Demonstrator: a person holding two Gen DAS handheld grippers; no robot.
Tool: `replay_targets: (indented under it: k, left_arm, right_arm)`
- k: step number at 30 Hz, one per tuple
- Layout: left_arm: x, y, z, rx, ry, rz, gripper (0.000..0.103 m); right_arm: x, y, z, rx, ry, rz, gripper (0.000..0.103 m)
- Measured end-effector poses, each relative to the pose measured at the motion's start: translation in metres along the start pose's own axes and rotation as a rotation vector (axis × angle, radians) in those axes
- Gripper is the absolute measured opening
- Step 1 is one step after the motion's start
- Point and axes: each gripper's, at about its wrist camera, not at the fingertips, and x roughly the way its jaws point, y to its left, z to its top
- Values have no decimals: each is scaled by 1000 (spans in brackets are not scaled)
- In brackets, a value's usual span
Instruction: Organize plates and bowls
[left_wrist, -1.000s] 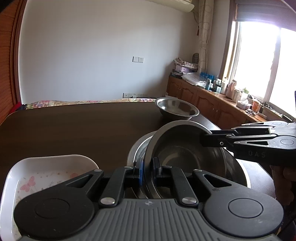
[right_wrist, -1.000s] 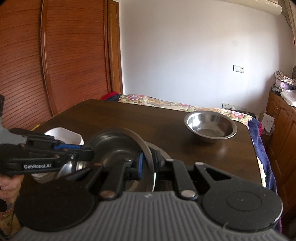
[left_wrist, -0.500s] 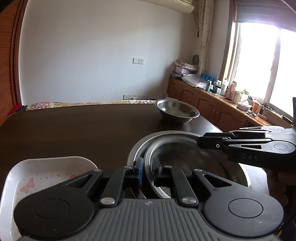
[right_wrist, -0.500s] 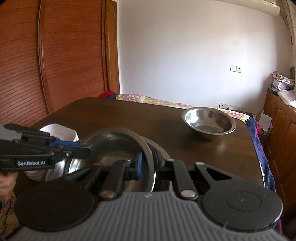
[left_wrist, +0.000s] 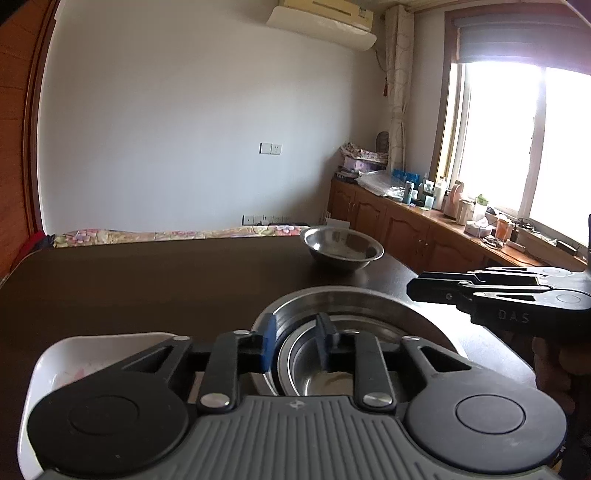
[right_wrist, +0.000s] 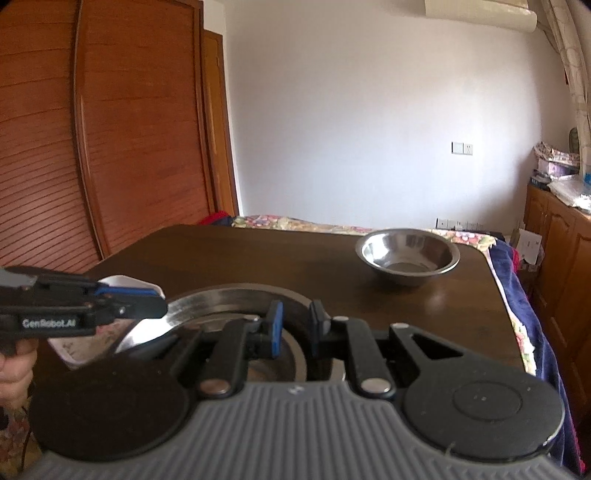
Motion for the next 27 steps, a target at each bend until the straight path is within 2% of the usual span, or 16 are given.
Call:
replay_targets:
  k: [4,12,13,14,15,19,20,24,27]
  left_arm:
    - [-3,-4,4,20,-22,8,71]
    - [-5,-7,11,42,-48,16,82]
    - [-5,-7,12,46,-51,18,84]
    - [-6,-9,13,48,-53,19,86]
    - [-7,-10,14,50,-56,22,87]
    - [-11,-9,19,47,-84,26,103]
    - [-12,-9,21,43,-95,30,103]
    - [-15,-9,27,43,-118,31,103]
    - [-15,-9,32,55,-127,39,103]
  right_arm:
    - [-9,-1,2,-9,-24,-18,16]
    - [-18,-6,7,-37,-48,-68,17]
    - [-19,-7,8,-38,-51,-71,19]
    - [-21,-7,8,-38,-57,-75,27]
    - [-22,-8,9,-39,-64,-80,29]
    - [-26,-11,13,-45,-76,-88,32]
    - [-27,-11,14,-45,-81,-91,38]
    - [-30,-13,18,-48,-104,-116,43]
    - [-30,-14,20,-52,-118,-127,52]
